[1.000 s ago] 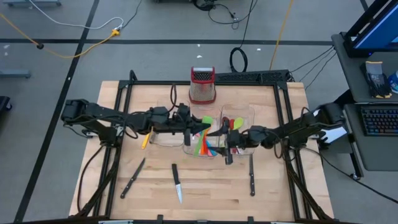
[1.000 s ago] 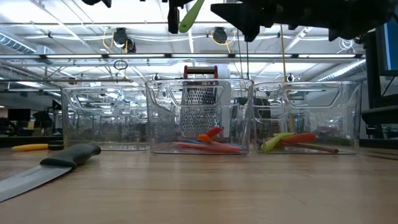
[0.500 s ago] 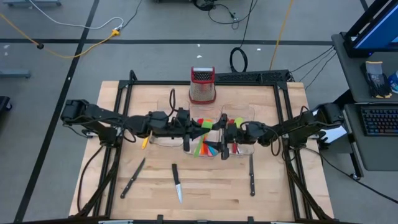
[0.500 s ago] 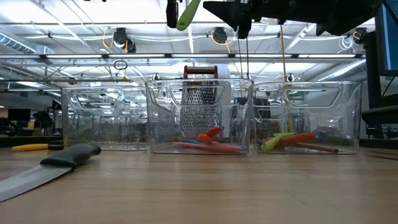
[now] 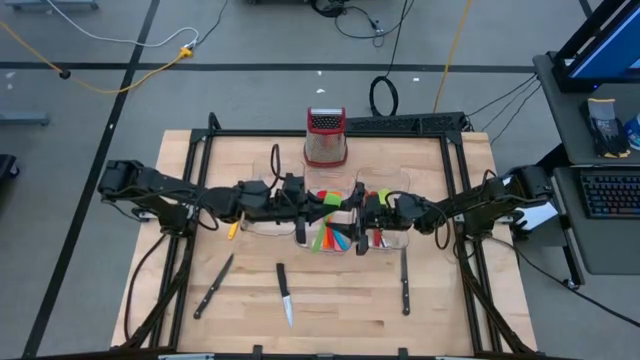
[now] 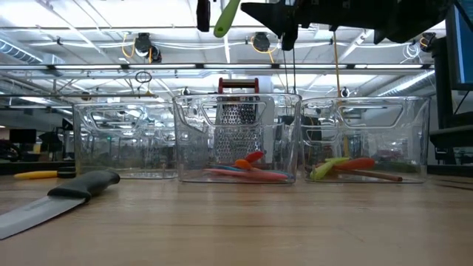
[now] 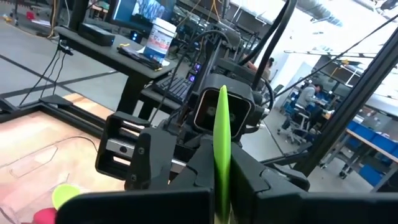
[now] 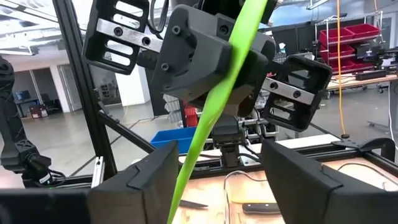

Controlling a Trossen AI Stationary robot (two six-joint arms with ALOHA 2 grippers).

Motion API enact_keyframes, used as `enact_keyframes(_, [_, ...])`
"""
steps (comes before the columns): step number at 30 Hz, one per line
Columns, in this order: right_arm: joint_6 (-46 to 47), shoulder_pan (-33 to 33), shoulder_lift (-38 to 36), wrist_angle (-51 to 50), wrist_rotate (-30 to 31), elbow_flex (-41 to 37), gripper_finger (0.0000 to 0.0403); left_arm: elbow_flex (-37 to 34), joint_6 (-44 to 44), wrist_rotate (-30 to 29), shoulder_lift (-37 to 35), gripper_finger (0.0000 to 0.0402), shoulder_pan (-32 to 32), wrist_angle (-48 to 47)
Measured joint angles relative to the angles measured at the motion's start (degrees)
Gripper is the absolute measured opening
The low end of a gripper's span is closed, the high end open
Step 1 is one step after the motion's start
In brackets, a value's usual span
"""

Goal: Pick & Place Kitchen Items
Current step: Put the green spatula into the middle transparent bin

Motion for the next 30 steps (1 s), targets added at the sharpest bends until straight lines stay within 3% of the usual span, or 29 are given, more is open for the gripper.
enact_keyframes(16, [2.34, 0.00, -0.05, -6.47, 0.12, 2.01, 0.0182, -0.04, -0.22, 0.45, 2.93, 0.0007, 0.00, 2.61])
enact_keyframes(23, [2.99, 0.04, -0.07, -7.63, -0.03, 2.08, 0.0114, -0.04, -0.13, 0.41, 2.92, 0.0011, 0.05, 2.81])
enact_keyframes(30, [3.61, 0.11, -0.05, -7.90, -0.22, 2.08, 0.0015, -0.04, 0.52, 0.96, 2.92, 0.0024, 0.00, 2.56])
